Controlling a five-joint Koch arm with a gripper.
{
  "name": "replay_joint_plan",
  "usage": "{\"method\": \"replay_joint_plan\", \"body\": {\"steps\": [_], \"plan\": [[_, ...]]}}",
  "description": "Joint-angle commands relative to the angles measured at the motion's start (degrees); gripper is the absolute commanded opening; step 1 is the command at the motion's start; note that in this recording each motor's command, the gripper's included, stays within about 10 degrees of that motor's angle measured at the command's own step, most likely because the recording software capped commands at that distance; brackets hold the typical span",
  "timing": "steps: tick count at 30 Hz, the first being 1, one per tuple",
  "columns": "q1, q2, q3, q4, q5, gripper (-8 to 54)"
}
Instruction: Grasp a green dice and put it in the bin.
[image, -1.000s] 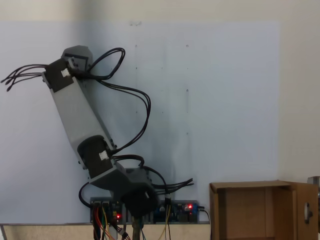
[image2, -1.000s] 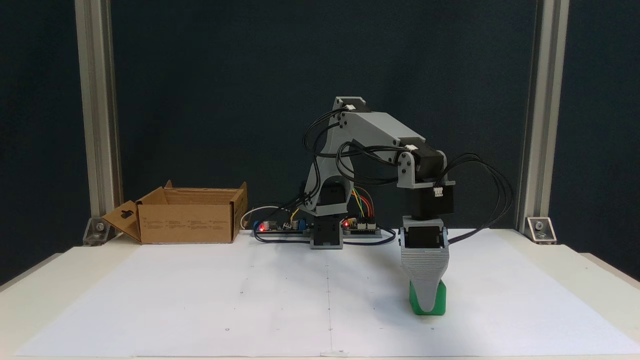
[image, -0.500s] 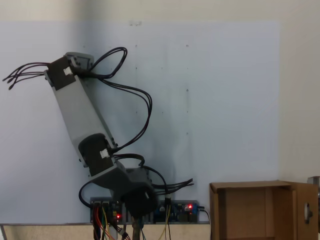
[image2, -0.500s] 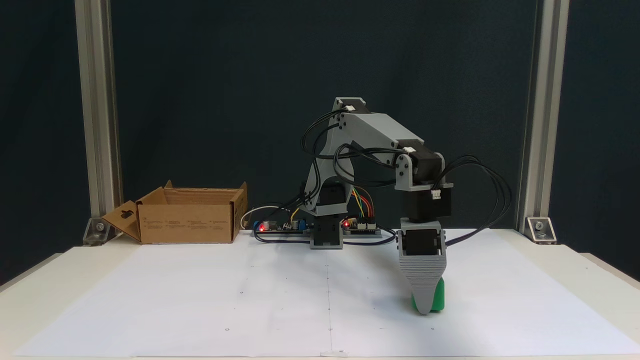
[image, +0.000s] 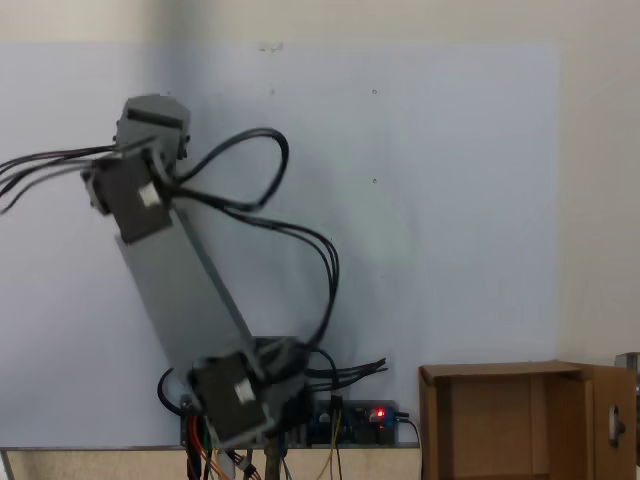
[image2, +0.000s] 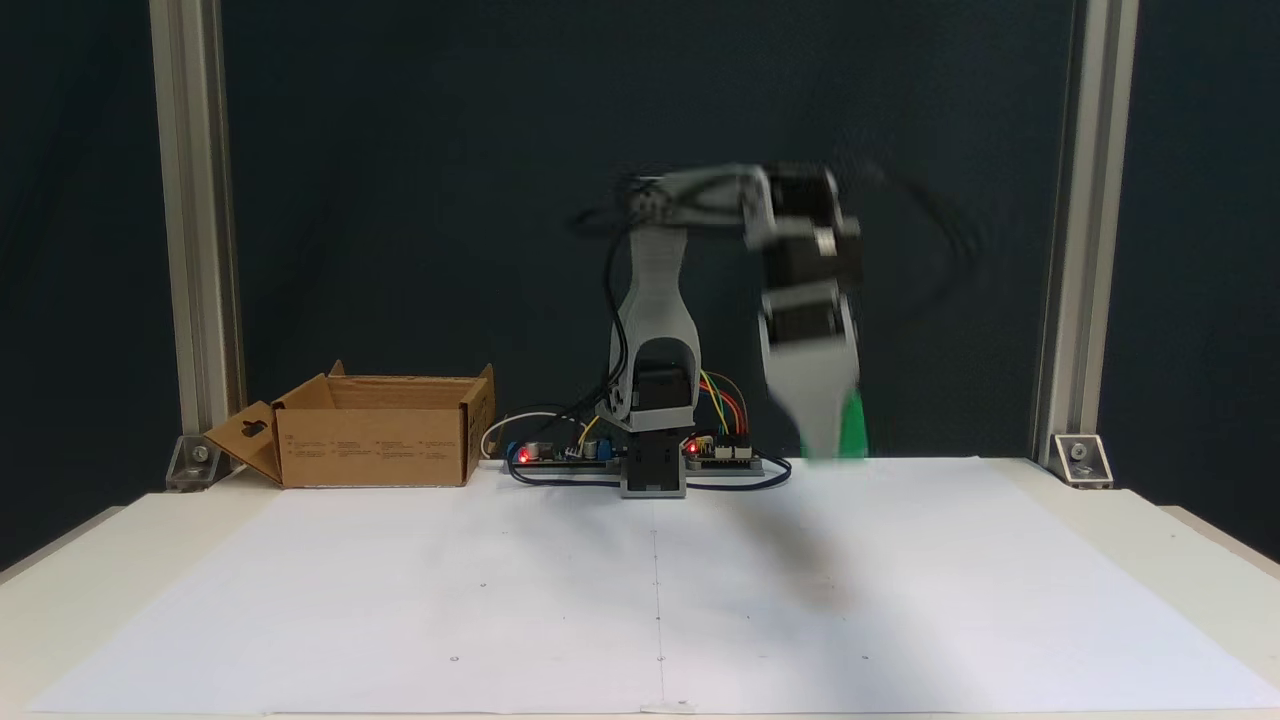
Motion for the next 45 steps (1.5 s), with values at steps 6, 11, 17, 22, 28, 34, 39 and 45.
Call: {"method": "replay_joint_plan", "body": {"steps": [6, 11, 17, 22, 28, 34, 39, 45], "plan": [[-1.1, 8.3, -10.6, 6.2, 1.3, 11.6], [0.9, 8.5, -10.7, 8.8, -0.6, 11.6], [16.2, 11.8, -10.7, 10.1, -9.6, 11.6], [29.0, 14.7, -10.7, 10.1, -19.1, 11.6], [49.6, 18.1, -10.7, 11.4, -31.9, 11.6], [73.4, 18.8, -10.7, 13.4, -43.9, 11.6], [94.1, 17.0, -10.6, 13.6, -49.7, 11.6], [116.5, 12.7, -10.6, 13.4, -55.5, 11.6]]}}
